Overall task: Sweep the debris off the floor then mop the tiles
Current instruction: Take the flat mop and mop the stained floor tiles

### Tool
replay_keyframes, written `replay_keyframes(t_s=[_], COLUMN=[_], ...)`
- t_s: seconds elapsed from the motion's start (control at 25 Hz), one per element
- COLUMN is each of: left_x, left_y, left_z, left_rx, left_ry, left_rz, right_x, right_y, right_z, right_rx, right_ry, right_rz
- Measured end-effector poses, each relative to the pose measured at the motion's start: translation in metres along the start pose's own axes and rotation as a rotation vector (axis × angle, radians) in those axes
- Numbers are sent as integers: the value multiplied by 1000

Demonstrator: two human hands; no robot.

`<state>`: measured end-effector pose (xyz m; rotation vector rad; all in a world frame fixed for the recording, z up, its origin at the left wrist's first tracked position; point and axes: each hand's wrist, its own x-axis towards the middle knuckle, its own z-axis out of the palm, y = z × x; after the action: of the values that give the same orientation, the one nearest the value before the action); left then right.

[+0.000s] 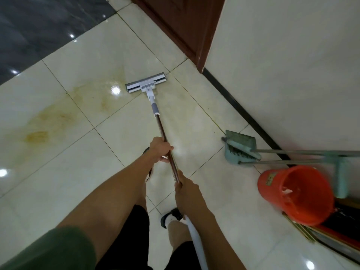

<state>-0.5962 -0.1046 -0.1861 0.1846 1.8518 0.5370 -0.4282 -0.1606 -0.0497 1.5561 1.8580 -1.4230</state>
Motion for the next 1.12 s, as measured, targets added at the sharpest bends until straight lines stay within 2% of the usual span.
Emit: replay_keyframes(t_s=[0.12,0.4,0.68,0.88,1.0,1.12], left_x=[4,70,181,262,283,280], left_y=[16,74,189,263,268,252], left_z=[-7,-49,-143,-225,-244,-232], left_rx=[-24,-117,-190,-223,-236,-253], left_ry=[67,76,51,136,129,82], left_rz=[40,24,26,33,9,-23], right_x=[15,87,225,327,343,328], right_y=[-12,-67,-186,-275,-288,-277], right_z=[-7,-30,-68,-82,-79,-76], right_rx=[-15,-90,-93,-115,-137,-154], right_ry=[38,74,108,114,76,44], right_rz=[6,-31,-31,-79,-96,-89])
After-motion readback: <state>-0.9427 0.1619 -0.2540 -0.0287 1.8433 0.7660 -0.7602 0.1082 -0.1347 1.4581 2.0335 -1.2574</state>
